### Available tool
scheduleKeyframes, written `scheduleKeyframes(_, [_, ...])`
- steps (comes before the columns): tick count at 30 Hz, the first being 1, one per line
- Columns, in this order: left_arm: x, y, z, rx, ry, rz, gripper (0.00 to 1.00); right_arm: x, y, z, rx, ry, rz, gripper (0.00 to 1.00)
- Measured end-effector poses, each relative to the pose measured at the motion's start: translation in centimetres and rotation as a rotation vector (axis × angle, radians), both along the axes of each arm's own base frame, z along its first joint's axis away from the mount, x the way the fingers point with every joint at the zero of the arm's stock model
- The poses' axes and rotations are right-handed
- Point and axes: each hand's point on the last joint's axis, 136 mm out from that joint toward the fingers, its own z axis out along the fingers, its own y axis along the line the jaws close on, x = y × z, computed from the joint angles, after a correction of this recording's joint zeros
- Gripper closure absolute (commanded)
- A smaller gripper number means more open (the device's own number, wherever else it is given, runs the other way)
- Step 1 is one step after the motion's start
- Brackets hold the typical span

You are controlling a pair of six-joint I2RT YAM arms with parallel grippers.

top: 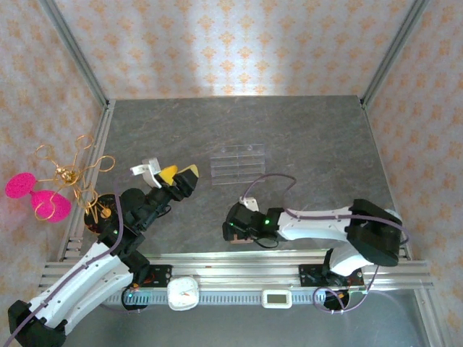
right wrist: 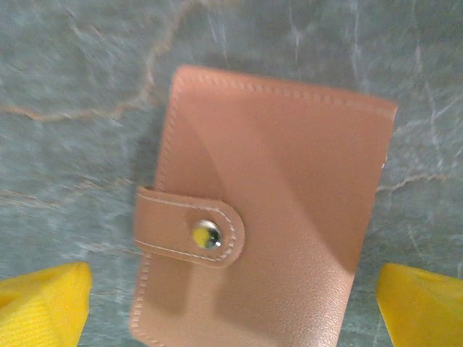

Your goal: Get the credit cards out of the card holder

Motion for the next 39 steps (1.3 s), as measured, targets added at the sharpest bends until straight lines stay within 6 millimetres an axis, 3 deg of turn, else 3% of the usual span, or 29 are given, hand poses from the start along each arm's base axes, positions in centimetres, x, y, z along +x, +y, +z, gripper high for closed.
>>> scheduleKeyframes(2, [0.1, 0.0, -0.1, 0.009, 0.011, 0.000, 0.01, -0.2, -0.4, -0.9, -0.046, 0.004, 0.017, 0.02])
scheduleKeyframes(6, [0.1, -0.1, -0.2, 0.024, 0.018, -0.001, 0.01, 0.0, -0.3, -0.6, -0.090, -0.014, 0.065, 0.01])
scheduleKeyframes(13, [0.1, -0.1, -0.6, 0.038, 0.032, -0.002, 0.01, 0.6, -3.2, -0.8, -0.242, -0.051, 0.064, 0.00])
scheduleKeyframes(18, [0.4, -0.4, -1.2, 0.049, 0.053, -0.010, 0.01, 1.1, -6.3, 0.6, -0.277, -0.084, -0.029, 0.00])
scheduleKeyframes(26, [0.9, -1.7, -2.9, 0.062, 0.113, -0.059, 0.01, 4.5, -12.7, 3.0, -0.155, -0.076, -0.369, 0.05])
scheduleKeyframes(30, [0.8, -1.8, -2.9, 0.055, 0.117, -0.062, 0.01, 5.5, -11.2, 3.7, -0.008, -0.029, -0.433, 0.11])
scheduleKeyframes(36, [0.6, -1.7, -2.2, 0.043, 0.097, -0.067, 0.01, 7.2, -5.9, 1.5, -0.008, 0.084, -0.291, 0.15])
scheduleKeyframes(39, [0.4, -1.8, -1.9, 0.038, 0.087, -0.074, 0.01, 7.4, -4.7, 0.6, -0.017, 0.107, -0.207, 0.16])
